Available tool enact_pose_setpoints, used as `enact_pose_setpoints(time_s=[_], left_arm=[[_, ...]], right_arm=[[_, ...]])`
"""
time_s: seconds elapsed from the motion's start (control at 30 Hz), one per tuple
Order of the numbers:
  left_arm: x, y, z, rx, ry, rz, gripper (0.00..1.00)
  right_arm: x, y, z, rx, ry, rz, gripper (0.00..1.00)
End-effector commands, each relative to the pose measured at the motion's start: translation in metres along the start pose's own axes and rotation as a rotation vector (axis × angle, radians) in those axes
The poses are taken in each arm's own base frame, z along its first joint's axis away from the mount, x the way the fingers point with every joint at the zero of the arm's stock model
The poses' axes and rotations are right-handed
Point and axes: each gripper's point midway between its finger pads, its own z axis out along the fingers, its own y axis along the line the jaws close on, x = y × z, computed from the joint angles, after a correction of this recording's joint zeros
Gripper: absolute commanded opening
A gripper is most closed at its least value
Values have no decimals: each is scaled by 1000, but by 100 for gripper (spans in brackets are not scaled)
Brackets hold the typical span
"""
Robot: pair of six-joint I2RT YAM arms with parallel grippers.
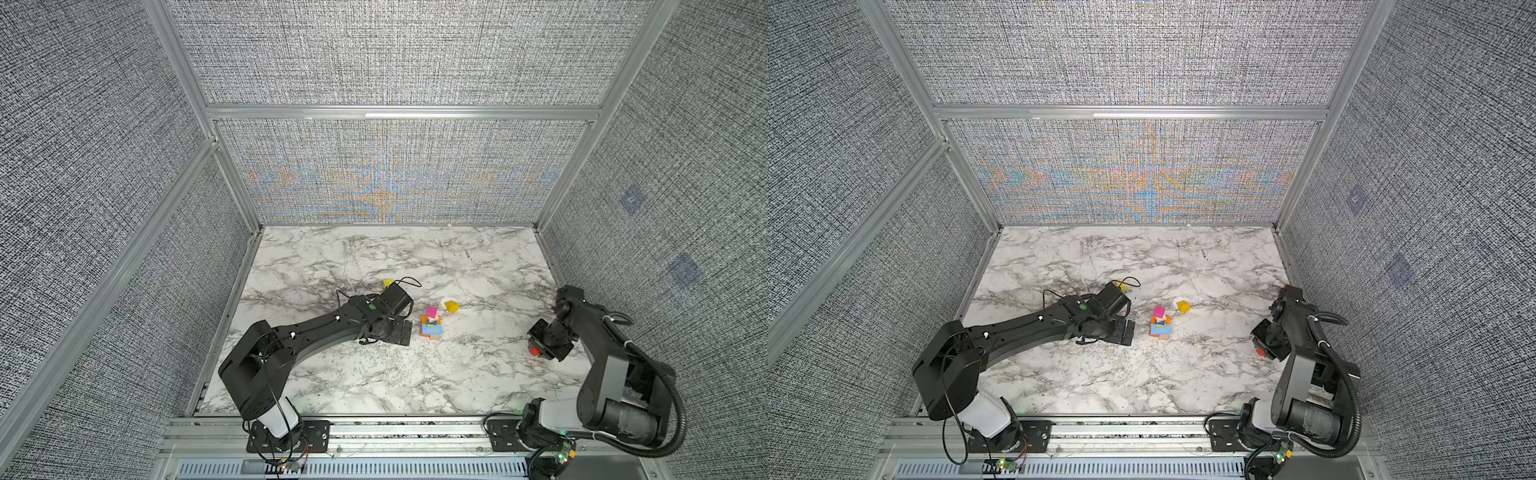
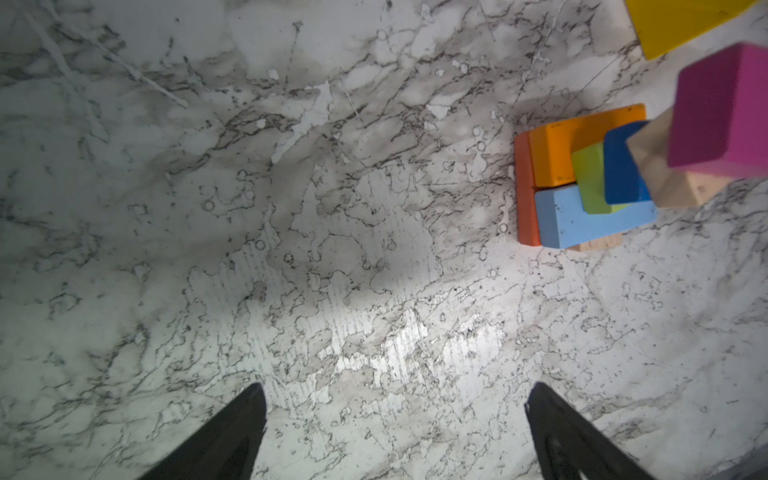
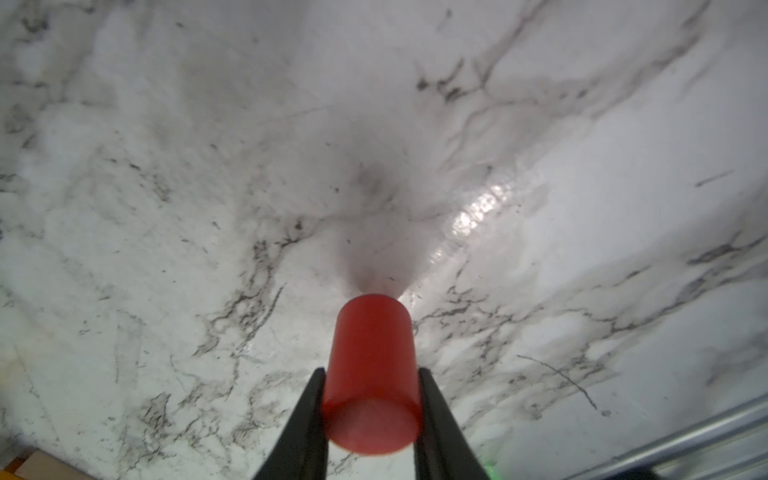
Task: Build the wood block tower
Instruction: 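Lift the red cylinder and carry it over the stack with the right gripper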
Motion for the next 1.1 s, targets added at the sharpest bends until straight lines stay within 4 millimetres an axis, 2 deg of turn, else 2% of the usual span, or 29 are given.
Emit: enact_pose_setpoints(time_s=[0.0,0.27,0.3,0.47,0.7,0.93,1.07], left_arm=[[-5,0,-1,16,-19,1,99],[-8,12,-1,15,-22,-25,99],[-9,14,-1,14,-21,-31,99],[-9,23,-4,10,-27,-51,99],[-12,35,-6,-21,-31,-78,99],[-19,41,-8,-38,-33,-100,99],[-23,42,-10,-51,-36,-108,99]], right_arm=[[4,6,-2,29,29,-80,3],[5,45,-11,35,36,-283,0],[-2,55,-19,22,11,-313,0],[1,80,-32,-1,0,-439,0],[12,119,-54,-29,8,-601,0],[32,165,-89,-60,37,-790,0],[42,181,-107,-36,54,-895,0]])
